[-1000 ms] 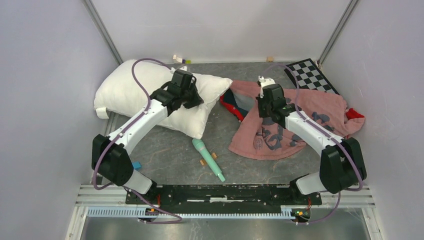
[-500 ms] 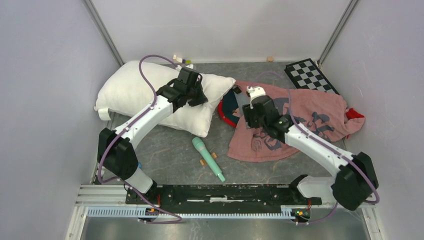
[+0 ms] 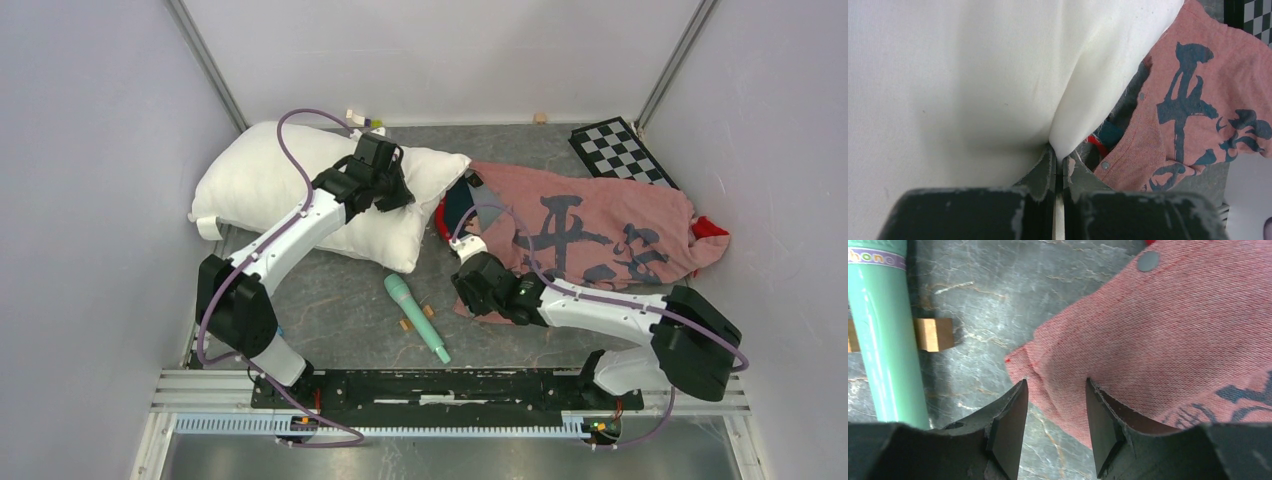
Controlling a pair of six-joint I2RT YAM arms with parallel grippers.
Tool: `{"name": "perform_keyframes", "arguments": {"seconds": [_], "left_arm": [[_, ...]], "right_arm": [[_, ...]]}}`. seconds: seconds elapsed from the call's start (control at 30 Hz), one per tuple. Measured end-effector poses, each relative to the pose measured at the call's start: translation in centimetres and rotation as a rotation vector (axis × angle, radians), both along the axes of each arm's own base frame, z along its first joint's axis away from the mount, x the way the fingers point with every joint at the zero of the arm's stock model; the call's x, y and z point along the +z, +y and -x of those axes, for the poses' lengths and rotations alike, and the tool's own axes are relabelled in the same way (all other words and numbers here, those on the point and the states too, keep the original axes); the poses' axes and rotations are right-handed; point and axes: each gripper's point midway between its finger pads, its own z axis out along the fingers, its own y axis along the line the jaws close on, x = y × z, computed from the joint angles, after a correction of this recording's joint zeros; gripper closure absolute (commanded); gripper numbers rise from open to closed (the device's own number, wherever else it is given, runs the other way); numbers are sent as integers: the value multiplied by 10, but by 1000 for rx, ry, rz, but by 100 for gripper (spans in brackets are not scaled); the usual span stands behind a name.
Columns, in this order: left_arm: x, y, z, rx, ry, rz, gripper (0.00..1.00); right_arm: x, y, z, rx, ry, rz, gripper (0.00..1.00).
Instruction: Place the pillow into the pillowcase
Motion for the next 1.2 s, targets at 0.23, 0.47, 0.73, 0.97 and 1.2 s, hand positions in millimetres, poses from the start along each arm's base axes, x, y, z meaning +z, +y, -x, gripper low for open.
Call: {"name": "perform_keyframes", "arguments": {"seconds": [0.23,0.47,0.73,0.97,1.2], "left_arm": [[-2,1,0,2,8,-4,98],[-11,0,-2,1,25,-13,98],[-11,0,-2,-3,23,-19,98],[-12,1,-2,-5,22,-22,98],[-12,1,-2,-17,16,-28,98]], "right_arm": [[-21,19,5,16,32,-31,34],[-39,18,10,17,57,-25,79],[12,27,29,122,44,-180,89],[3,34,80,330,129,-286,75],[-20,8,92,289,195,-181,26]]}}
